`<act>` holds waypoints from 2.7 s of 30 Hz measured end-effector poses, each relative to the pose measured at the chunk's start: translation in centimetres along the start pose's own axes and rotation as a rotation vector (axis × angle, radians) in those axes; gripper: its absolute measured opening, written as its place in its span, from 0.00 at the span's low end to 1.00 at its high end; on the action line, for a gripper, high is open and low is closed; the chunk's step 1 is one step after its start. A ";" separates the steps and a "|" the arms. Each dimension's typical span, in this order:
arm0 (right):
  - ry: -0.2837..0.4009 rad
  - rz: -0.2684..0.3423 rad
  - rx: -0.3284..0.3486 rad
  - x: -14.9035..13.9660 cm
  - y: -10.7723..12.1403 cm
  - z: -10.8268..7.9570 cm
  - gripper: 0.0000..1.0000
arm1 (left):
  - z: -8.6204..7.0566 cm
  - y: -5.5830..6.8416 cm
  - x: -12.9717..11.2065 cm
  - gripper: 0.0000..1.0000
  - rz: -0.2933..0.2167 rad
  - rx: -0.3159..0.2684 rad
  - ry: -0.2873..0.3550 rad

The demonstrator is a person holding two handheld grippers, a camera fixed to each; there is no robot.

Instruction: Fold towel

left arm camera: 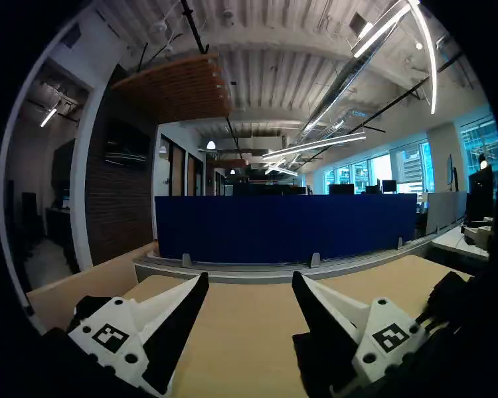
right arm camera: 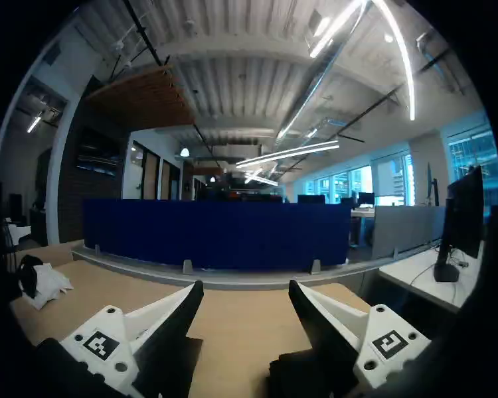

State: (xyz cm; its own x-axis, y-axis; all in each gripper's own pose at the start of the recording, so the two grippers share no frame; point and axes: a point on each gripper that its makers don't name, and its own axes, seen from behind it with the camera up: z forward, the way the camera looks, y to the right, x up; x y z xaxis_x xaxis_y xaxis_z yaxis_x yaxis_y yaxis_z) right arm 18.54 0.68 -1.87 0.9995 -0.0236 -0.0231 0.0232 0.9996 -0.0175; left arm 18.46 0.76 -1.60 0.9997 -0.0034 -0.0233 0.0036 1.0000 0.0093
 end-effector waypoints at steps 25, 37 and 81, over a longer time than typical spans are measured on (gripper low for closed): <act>-0.048 -0.056 0.062 7.3 -0.5 0.0 1.00 | -0.7 2.8 6.0 0.93 0.046 -0.097 -0.106; -0.216 -0.225 0.309 5.1 -5.9 -1.8 1.00 | -1.7 6.3 5.2 0.93 0.088 -0.301 -0.217; -0.498 -0.271 0.519 -15.5 -11.2 -4.7 1.00 | -5.5 12.7 -17.1 0.93 0.267 -0.564 -0.550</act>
State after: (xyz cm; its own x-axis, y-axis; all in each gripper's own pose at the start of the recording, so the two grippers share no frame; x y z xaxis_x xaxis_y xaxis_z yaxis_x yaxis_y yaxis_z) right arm 2.73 -10.23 -6.05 0.8471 -0.3811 0.3704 0.1539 0.8430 0.5154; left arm 1.29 13.57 -6.56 0.8346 0.3766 0.4020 -0.1008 0.8219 -0.5606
